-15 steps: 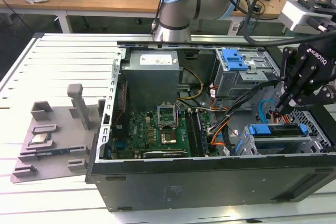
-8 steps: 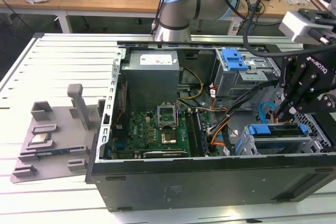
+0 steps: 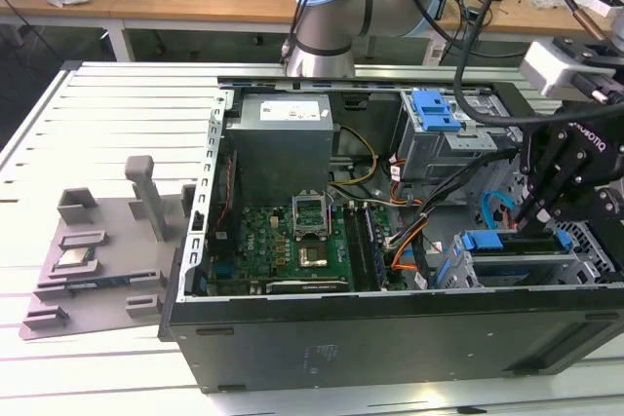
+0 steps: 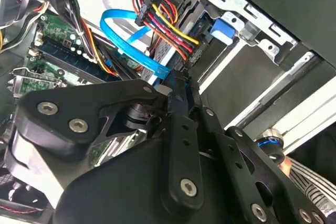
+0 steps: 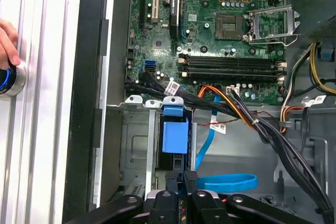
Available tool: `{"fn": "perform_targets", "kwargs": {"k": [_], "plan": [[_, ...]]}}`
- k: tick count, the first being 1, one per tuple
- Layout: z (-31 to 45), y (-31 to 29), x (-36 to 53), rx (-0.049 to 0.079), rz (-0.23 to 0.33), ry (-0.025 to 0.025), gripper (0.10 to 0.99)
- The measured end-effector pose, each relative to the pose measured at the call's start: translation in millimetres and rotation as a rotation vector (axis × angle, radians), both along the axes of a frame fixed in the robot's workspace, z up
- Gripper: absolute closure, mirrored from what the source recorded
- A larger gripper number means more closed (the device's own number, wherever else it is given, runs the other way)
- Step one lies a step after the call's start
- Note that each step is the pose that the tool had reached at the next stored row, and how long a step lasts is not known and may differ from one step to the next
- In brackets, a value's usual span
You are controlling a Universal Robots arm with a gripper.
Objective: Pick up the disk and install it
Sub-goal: 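Insert the second disk wire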
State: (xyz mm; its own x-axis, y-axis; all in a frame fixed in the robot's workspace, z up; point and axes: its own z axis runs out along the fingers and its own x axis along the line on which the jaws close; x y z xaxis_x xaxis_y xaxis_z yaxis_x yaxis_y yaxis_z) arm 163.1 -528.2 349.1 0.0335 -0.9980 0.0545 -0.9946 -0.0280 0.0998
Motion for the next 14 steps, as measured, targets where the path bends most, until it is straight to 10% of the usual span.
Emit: {"fn": "perform_targets", "kwargs": {"k": [14], "plan": [[-6.8, 0.1, 0.2, 0.000, 0.000, -0.0008, 0.925]]}}
